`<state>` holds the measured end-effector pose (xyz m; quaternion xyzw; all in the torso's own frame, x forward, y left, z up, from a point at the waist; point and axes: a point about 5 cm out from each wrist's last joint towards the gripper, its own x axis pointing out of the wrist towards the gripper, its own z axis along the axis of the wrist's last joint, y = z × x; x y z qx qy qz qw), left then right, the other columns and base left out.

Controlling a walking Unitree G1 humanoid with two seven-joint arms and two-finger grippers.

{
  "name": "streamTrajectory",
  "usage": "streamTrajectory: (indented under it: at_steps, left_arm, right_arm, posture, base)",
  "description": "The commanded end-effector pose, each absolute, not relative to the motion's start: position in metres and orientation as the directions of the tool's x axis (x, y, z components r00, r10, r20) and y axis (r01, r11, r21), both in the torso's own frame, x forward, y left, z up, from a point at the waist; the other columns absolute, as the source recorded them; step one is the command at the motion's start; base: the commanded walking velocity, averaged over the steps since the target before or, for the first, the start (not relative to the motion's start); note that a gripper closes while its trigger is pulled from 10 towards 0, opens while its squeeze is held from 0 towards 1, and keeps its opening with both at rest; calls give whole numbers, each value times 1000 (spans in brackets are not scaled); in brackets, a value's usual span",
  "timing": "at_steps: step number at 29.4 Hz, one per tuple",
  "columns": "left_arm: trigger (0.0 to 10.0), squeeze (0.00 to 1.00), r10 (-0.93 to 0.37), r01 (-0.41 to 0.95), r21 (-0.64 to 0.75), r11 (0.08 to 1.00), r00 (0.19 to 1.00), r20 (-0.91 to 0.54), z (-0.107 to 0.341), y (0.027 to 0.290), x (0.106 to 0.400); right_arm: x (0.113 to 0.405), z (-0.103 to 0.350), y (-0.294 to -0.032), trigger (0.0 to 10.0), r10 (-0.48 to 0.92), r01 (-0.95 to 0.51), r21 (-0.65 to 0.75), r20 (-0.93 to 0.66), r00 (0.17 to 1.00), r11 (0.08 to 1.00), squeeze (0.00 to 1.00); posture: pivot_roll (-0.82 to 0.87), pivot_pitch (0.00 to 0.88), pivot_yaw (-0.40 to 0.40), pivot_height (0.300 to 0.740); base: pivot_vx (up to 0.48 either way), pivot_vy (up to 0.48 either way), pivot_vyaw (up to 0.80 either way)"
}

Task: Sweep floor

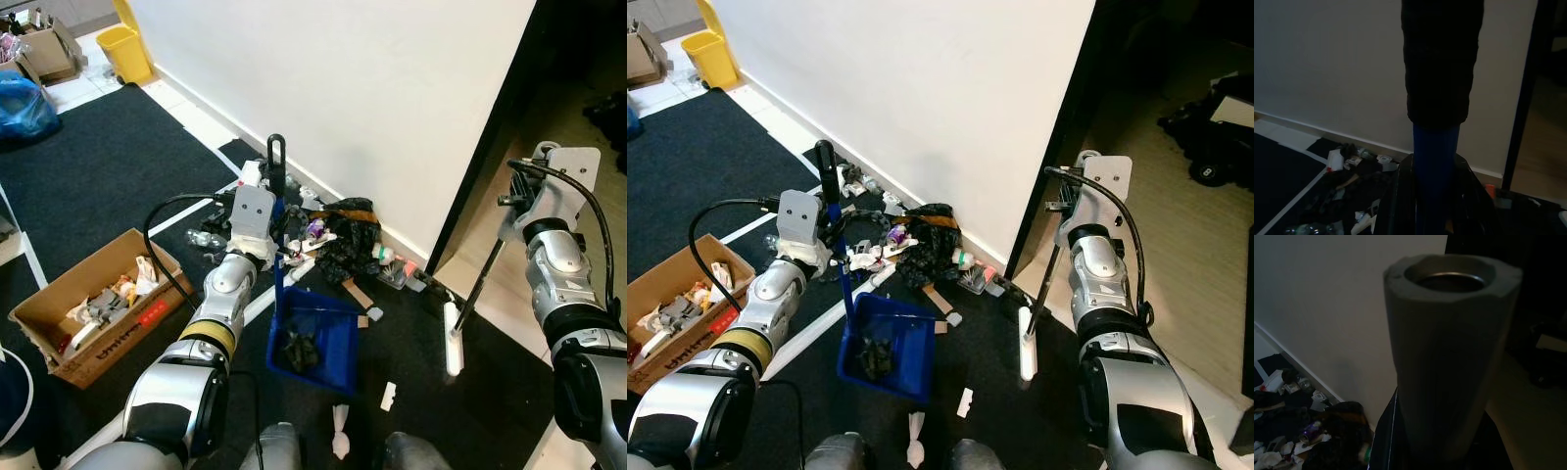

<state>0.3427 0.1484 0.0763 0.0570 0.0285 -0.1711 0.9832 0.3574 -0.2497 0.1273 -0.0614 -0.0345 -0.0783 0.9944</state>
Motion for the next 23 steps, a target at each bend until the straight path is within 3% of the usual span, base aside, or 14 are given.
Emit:
streamTrajectory:
  at_steps: [1,10,23]
  left_arm:
    - [10000,0,-343,345,116,931,939,-39,82,147,344]
    - [10000,0,-320,322,120,939,947,-42,80,147,344]
    - [10000,0,-299,299,134,945,954,-25,80,155,341]
  right_arm:
    - [363,137,-242,10000,-119,133,-123,118,986,983,0]
    - [363,133,-233,10000,-91,104,-121,105,990,987,0]
    - [361,118,-214,10000,-19,25,-125,56,998,992,0]
  posture:
    - [94,0,4,740]
    - [94,0,-2,740]
    - [87,17,-17,740]
  base:
    - [0,-435,0]
    - [81,-420,0]
    - [0,0,0]
